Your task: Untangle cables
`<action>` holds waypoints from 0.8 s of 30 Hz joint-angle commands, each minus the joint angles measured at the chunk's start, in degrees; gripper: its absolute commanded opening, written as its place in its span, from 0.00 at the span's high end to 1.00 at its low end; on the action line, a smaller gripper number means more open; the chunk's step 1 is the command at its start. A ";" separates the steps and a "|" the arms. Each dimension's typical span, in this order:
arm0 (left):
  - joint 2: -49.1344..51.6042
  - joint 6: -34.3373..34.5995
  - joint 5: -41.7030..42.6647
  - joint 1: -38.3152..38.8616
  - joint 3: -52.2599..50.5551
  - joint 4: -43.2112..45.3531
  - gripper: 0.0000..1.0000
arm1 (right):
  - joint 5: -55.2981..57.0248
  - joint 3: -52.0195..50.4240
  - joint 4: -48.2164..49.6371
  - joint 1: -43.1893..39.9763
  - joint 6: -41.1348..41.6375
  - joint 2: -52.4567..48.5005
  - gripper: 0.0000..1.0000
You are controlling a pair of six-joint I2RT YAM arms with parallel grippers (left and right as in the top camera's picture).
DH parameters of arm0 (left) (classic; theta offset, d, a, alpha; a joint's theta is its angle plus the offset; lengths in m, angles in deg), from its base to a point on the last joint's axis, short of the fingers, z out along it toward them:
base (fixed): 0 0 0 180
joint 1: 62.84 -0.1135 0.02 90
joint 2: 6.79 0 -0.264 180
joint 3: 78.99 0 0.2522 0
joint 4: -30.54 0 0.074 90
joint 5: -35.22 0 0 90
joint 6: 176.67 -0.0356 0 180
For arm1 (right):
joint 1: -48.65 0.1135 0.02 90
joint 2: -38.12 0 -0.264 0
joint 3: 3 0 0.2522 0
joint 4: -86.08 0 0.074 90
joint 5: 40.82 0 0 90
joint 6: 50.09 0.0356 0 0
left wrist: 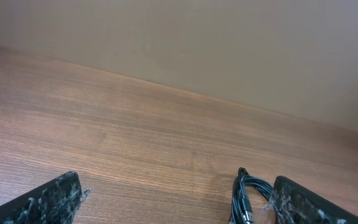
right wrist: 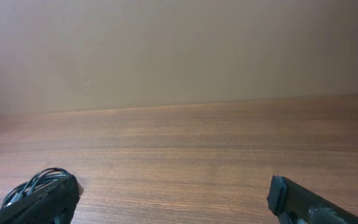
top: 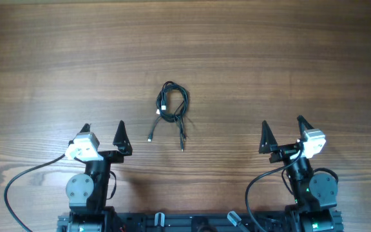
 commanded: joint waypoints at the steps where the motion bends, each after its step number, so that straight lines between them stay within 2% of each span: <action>1: -0.46 -1.14 0.48 0.04 -0.44 0.00 0.00 | 0.61 -0.07 0.17 0.13 -0.39 0.24 0.00; 12: -0.46 -1.14 0.48 0.04 -0.44 0.04 0.00 | 0.61 -0.07 0.17 0.13 -0.37 0.24 0.00; 16: -0.46 -1.11 4.90 0.04 0.22 -0.37 0.00 | 0.61 -0.07 0.15 0.13 -0.39 0.24 0.00; 24: 2.64 3.67 10.95 0.04 7.74 -14.64 0.00 | 0.61 -0.07 0.17 0.13 -0.42 0.24 0.00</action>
